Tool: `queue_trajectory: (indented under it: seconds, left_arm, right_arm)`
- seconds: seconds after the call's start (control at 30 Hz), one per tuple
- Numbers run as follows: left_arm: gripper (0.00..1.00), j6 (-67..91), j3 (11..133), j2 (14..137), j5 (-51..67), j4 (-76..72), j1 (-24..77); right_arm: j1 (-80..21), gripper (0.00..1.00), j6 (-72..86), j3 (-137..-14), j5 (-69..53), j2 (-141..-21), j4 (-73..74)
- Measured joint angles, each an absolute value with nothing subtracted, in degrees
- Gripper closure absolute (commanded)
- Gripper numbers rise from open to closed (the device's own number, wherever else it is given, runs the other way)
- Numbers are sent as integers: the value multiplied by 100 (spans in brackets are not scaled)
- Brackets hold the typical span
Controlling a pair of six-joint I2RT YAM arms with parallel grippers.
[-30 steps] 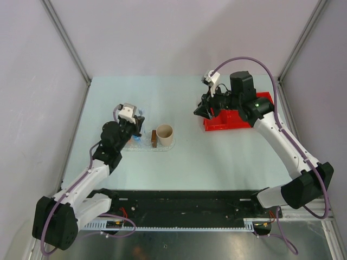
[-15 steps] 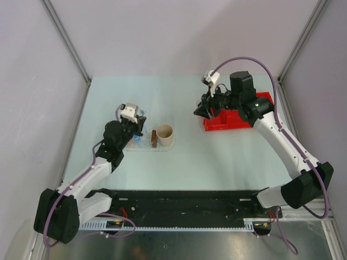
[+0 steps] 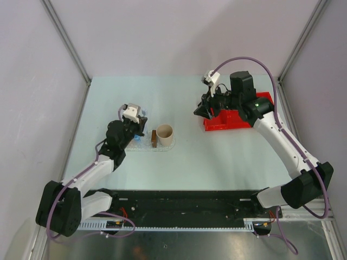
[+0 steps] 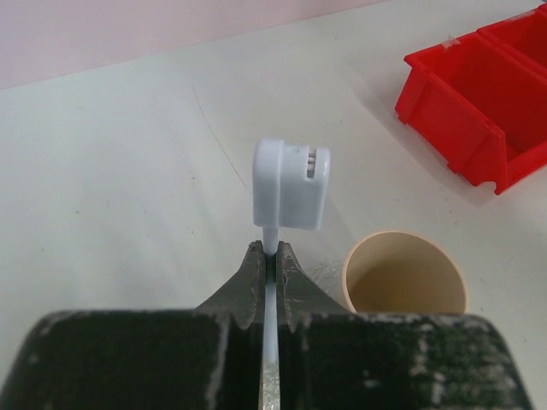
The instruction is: Prepare toiletry sets of a toothbrush and toothpaste on the tray
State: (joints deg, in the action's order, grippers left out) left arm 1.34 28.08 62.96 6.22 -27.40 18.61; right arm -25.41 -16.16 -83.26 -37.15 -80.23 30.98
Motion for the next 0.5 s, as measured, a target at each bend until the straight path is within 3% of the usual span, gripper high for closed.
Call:
queue_trajectory:
  seconds: [0.5]
  left_arm:
    - [100, 99, 2655, 6445, 613, -2954, 1861]
  right_arm:
    - [-2510, 53, -1619, -8324, -3776, -8119, 3100]
